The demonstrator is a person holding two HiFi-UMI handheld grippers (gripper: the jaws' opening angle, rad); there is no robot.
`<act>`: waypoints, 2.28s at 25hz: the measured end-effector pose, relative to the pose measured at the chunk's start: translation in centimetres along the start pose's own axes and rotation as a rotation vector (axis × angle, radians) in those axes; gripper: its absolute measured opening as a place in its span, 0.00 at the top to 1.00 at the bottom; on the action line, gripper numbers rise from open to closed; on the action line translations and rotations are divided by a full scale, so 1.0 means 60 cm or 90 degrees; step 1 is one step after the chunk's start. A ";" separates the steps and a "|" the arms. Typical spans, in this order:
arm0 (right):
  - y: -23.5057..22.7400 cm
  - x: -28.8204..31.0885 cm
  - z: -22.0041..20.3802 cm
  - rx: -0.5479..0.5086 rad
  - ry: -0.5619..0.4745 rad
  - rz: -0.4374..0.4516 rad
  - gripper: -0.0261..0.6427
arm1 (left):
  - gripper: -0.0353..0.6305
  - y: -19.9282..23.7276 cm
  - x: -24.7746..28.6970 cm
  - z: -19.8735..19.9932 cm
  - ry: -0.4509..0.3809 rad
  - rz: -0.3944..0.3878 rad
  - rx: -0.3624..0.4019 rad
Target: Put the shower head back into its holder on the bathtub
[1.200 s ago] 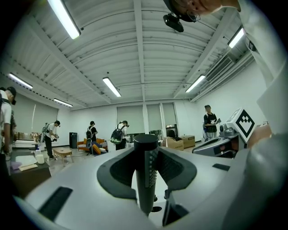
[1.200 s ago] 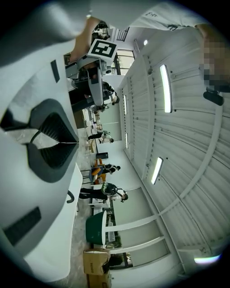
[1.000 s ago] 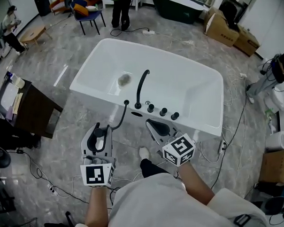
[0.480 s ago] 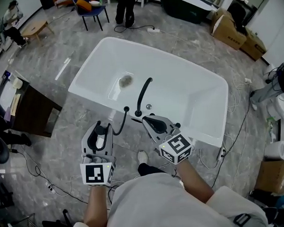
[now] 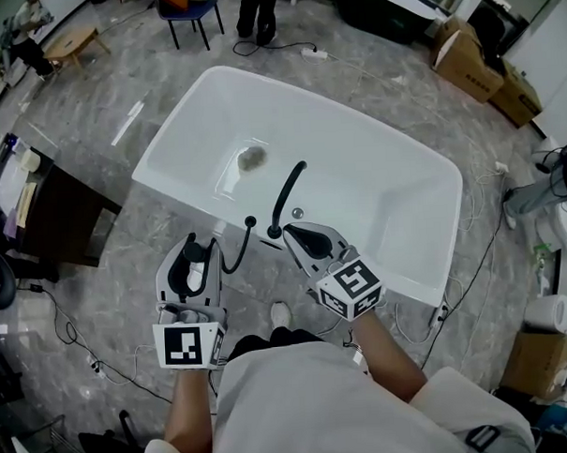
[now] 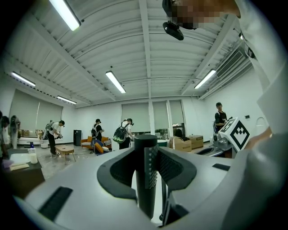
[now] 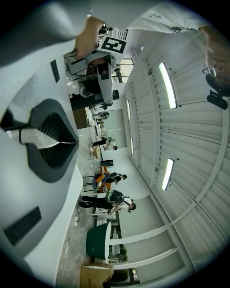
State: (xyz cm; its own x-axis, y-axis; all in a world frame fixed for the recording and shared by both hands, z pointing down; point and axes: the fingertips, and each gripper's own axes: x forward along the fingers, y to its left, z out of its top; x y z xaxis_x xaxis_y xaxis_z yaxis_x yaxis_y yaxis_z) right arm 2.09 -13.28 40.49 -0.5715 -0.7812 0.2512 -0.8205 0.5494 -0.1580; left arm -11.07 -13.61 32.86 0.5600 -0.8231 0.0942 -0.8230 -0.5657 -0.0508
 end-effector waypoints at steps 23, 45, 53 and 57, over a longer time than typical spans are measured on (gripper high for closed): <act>-0.049 0.090 0.032 0.039 -0.016 -0.030 0.93 | 0.74 0.041 0.118 0.010 0.013 -0.090 0.003; -0.106 0.198 -0.091 0.083 0.103 -0.100 0.93 | 0.74 0.071 0.254 -0.196 0.178 -0.235 -0.024; -0.123 0.214 -0.126 0.097 0.130 -0.122 0.93 | 0.74 0.052 0.278 -0.268 0.225 -0.282 -0.021; -0.119 0.210 -0.150 0.108 0.141 -0.129 0.93 | 0.74 0.038 0.280 -0.307 0.252 -0.292 -0.020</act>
State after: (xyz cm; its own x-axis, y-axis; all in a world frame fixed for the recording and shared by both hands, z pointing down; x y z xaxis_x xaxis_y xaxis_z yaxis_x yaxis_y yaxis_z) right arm 0.87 -24.41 53.36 -0.3954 -0.7753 0.4924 -0.9181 0.3182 -0.2363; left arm -5.28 -27.78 52.64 0.7856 -0.4112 0.4624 -0.5115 -0.8520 0.1114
